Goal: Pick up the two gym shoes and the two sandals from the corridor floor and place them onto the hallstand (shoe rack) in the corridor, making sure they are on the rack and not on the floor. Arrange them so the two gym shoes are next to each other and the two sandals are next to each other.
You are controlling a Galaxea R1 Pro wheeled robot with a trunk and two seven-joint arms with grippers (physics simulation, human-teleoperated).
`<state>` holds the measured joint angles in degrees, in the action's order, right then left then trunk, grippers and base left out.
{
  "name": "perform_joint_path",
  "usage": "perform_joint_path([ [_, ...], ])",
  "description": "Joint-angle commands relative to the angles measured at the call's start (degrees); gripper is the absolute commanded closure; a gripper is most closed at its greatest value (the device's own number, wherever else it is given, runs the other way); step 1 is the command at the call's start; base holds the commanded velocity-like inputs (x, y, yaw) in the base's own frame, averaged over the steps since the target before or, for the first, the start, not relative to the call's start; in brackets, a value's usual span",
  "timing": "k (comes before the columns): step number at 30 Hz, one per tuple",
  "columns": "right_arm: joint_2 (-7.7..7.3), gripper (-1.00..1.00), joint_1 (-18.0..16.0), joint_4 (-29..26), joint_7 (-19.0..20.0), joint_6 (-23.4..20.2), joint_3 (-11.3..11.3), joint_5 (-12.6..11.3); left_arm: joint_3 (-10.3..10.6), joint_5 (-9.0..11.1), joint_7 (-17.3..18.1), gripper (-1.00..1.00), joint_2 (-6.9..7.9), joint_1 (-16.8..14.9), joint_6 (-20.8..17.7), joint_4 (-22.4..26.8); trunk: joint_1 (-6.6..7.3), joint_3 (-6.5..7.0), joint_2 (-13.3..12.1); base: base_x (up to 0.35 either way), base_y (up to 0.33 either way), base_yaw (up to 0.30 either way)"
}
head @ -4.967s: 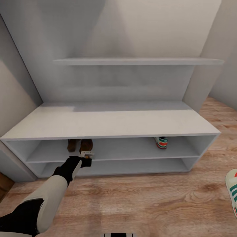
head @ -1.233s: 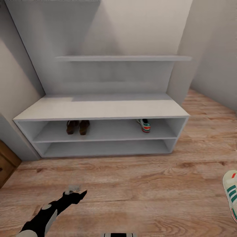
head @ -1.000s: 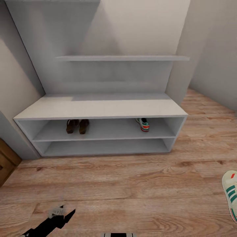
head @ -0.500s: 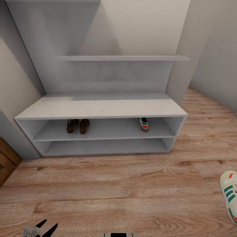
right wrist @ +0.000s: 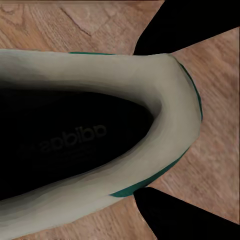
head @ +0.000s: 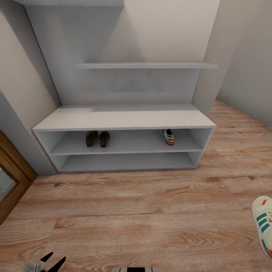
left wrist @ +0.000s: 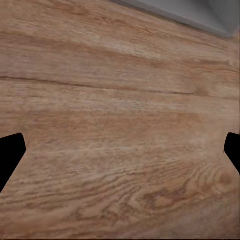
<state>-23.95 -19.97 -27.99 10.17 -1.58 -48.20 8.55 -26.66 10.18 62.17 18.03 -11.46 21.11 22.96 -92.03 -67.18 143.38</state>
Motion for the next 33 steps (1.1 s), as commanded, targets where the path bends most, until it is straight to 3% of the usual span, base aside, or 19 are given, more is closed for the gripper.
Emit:
perform_joint_path([
  [1, 0.04, 1.00, -0.06, -0.11, 0.50, -0.17, -0.49, 0.59, -0.14, 0.02, 0.23, -1.00, -0.01, -0.05, 0.28, -0.11, 0.04, -0.04, 0.02, -0.277, 0.178, 0.000],
  [10, 0.04, 1.00, -0.06, -0.14, 0.52, -0.14, -0.49, 0.59, -0.20, 0.01, 0.24, -1.00, 0.06, -0.06, 0.24, -0.01, 0.04, -0.04, 0.02, -0.227, 0.146, 0.000],
  [26, 0.56, 1.00, -0.06, 0.09, 0.53, -0.19, -0.35, 0.63, -0.07, -0.03, 0.28, -1.00, 0.06, -0.07, -0.16, 0.47, 0.04, -0.04, 0.02, -0.020, 0.012, 0.000],
  [27, 4.00, 1.00, -0.06, 0.13, 0.55, -0.25, 2.14, 0.79, 0.33, -0.07, 0.31, -1.00, 0.00, -0.13, -0.32, 0.61, 0.04, -0.04, 0.02, 0.000, 0.000, 0.000],
  [28, 4.67, 1.00, -0.06, 0.13, 0.55, -0.25, 3.12, 0.91, 0.37, -0.07, 0.38, -1.00, 0.00, -0.13, -0.33, 0.62, 0.04, -0.04, 0.02, 0.000, 0.000, 0.000],
  [30, 7.02, 1.00, -0.06, 0.11, 0.53, -0.26, 7.55, 1.49, 0.46, -0.12, 1.05, -1.00, 0.05, -0.14, -0.35, 0.65, 0.04, -0.04, 0.02, 0.000, 0.000, 0.000],
  [33, 12.21, 1.00, -0.06, -0.25, 0.27, -0.24, 17.27, 2.19, 0.53, -0.21, 3.94, -1.00, 0.31, -0.09, -0.31, 0.60, 0.04, -0.04, 0.02, 0.000, 0.000, 0.000],
])
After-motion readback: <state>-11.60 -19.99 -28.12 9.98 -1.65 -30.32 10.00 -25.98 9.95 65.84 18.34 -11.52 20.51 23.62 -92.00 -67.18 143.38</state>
